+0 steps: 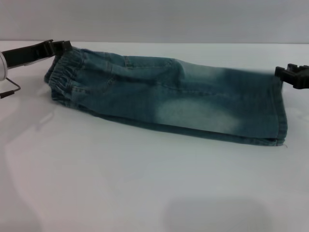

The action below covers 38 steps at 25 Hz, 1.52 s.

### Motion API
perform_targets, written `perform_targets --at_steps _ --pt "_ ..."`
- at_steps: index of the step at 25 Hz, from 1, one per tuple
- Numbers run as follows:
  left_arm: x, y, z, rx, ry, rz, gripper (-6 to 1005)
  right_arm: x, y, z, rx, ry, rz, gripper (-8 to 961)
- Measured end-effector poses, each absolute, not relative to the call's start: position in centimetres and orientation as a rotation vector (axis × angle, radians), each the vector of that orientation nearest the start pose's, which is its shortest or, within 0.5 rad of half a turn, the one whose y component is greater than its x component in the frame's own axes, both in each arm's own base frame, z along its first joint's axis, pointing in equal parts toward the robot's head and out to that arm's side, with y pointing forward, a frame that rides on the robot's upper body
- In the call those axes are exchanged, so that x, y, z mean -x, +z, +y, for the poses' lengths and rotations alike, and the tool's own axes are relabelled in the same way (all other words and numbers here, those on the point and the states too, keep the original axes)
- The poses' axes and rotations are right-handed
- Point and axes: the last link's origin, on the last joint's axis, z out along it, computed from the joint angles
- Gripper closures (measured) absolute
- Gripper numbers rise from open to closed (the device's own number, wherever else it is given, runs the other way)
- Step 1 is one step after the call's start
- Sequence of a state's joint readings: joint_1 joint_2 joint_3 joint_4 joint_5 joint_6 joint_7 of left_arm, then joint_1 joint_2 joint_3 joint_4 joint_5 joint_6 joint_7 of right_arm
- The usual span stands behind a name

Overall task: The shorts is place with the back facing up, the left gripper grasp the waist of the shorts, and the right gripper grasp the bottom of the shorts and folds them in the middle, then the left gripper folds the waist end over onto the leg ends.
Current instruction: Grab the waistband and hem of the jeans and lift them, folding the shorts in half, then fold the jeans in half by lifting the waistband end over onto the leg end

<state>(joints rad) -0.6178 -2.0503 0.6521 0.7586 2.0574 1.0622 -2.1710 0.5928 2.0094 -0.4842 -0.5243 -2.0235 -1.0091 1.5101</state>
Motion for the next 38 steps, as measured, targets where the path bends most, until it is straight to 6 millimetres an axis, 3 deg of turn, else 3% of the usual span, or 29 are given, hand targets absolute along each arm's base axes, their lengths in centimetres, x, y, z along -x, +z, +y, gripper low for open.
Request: perform_targets --at_steps 8,12,18,24,38 --pt "27.4 5.2 41.8 2.019 -0.657 -1.365 610 -33.4 4.5 39.3 2.09 0.482 0.996 432" --pt "27.3 5.3 41.9 2.024 -0.653 -1.353 528 -33.5 4.4 39.1 2.085 0.484 1.003 402" --pt "27.5 6.3 42.1 2.033 -0.628 -1.261 304 -33.6 4.1 38.9 2.083 0.49 1.009 394" --pt "28.1 6.6 42.1 2.038 -0.591 -1.201 191 -33.5 4.1 38.6 2.057 0.514 0.996 395" --pt "30.5 6.3 41.2 2.067 -0.423 -1.01 200 -34.0 5.4 37.4 1.858 0.677 0.753 394"
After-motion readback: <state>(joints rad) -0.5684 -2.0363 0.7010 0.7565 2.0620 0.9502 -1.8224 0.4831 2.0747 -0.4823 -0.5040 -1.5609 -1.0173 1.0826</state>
